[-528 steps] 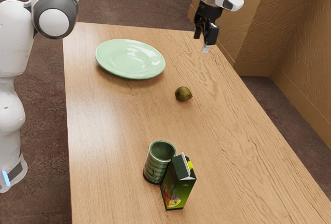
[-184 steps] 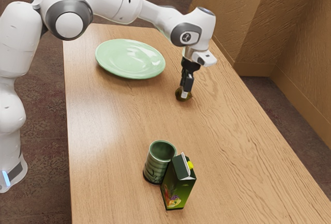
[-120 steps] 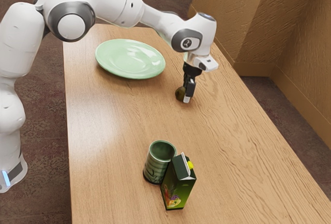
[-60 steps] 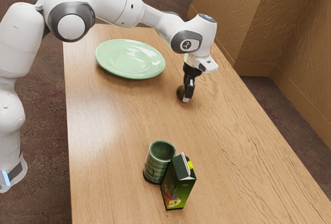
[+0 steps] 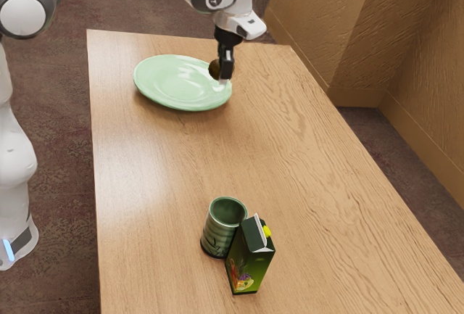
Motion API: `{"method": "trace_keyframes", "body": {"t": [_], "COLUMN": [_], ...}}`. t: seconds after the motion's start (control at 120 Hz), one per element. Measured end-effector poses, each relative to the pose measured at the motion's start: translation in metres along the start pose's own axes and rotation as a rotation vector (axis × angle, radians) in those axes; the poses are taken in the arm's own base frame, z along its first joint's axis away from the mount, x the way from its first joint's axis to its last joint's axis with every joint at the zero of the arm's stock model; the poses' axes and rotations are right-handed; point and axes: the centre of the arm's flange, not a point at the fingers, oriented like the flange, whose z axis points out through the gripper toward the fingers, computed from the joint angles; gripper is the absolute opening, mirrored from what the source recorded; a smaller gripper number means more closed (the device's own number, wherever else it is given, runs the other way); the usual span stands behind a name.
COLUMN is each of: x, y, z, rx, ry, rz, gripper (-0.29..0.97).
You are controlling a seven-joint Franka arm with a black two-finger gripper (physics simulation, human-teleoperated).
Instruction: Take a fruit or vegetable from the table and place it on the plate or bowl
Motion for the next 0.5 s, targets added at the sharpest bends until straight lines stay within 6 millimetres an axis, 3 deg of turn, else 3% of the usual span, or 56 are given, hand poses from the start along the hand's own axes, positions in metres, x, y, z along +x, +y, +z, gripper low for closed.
{"method": "trace_keyframes", "body": {"t": [0.067, 0.15, 0.25, 0.358, 0.5], "x": [-0.057, -0.092, -0.098, -0.099, -0.101], "y": [-0.068, -0.103, -0.107, -0.105, -0.103], "z": [-0.002, -0.003, -0.004, -0.006, -0.003], "rx": [-0.013, -0.03, -0.045, -0.068, -0.09], "ry": [-0.011, -0.016, -0.019, -0.028, -0.042], "rz": [-0.135, -0.187, -0.16, -0.122, -0.082], "gripper": [0.32, 0.32, 0.3, 0.5, 0.61]}}
